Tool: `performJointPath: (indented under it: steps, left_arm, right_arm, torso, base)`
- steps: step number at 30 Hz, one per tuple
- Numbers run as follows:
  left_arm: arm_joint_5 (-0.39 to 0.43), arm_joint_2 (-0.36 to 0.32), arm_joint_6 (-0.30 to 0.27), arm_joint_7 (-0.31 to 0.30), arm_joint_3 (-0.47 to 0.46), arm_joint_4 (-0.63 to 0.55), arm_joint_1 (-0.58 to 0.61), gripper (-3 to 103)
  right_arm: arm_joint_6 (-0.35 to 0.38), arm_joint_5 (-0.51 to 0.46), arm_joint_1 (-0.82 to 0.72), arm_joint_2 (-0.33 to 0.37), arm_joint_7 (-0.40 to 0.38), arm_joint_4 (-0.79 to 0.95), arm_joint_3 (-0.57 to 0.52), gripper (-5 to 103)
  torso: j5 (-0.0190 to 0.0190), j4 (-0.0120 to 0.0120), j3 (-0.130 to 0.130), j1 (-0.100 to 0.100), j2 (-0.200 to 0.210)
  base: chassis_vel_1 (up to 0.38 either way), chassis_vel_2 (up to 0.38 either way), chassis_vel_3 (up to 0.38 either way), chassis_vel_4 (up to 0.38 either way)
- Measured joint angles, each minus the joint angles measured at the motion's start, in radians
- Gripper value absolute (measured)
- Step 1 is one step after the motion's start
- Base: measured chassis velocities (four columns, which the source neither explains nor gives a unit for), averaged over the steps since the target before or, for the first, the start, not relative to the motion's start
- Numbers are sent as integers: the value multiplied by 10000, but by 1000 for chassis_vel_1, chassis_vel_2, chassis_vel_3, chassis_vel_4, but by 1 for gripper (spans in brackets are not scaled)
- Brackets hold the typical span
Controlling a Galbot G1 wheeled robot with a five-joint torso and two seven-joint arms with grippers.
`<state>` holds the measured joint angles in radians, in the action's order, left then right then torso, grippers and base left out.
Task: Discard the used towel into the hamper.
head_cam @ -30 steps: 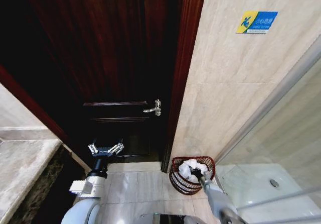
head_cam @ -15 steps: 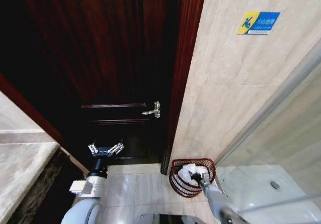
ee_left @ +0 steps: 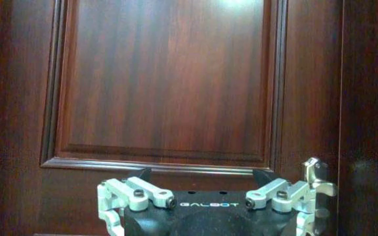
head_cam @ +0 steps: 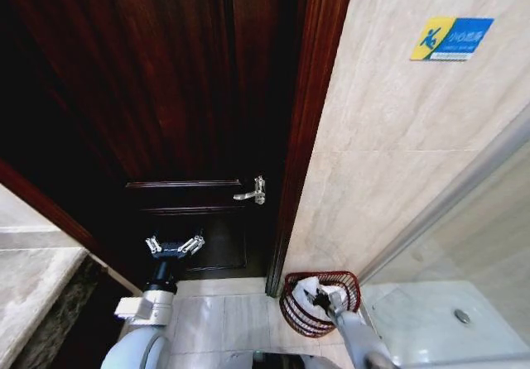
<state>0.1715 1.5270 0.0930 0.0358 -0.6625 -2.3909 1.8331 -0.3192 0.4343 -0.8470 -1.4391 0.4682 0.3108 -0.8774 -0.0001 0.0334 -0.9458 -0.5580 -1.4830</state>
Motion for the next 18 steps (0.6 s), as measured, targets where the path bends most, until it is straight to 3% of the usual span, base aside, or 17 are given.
performJointPath:
  steps: [2,5,8,10,15,18]
  left_arm:
    - [0,0,0,0,0,0,0,100]
    - [0,0,0,0,0,0,-2,100]
    - [0,0,0,0,0,0,-2,100]
    - [0,0,0,0,0,1,-2,100]
    - [0,0,0,0,0,0,-2,100]
    - [0,0,0,0,0,1,-2,100]
  right_arm:
    - [4,75,-6,-8,-79,1,-25,66]
    - [-222,358,-58,-252,-318,169,-83,83]
    - [-394,367,-129,-378,-363,272,-128,88]
    - [-443,470,-190,-362,-396,242,-344,97]
    - [-647,587,-350,-209,-566,183,-715,100]
    - [-755,547,-668,-122,-1558,330,-1009,100]
  torso:
    - [-3,0,0,0,0]
    - [3,4,-3,-11,2]
    - [3,5,-3,-11,2]
    - [3,4,-3,-11,2]
    - [-2,-1,-2,-10,1]
    - [2,0,-3,-9,1]
  base:
    - [0,0,0,0]
    - [0,0,0,0]
    - [0,0,0,0]
    - [0,0,0,0]
    - [0,0,0,0]
    - [0,0,0,0]
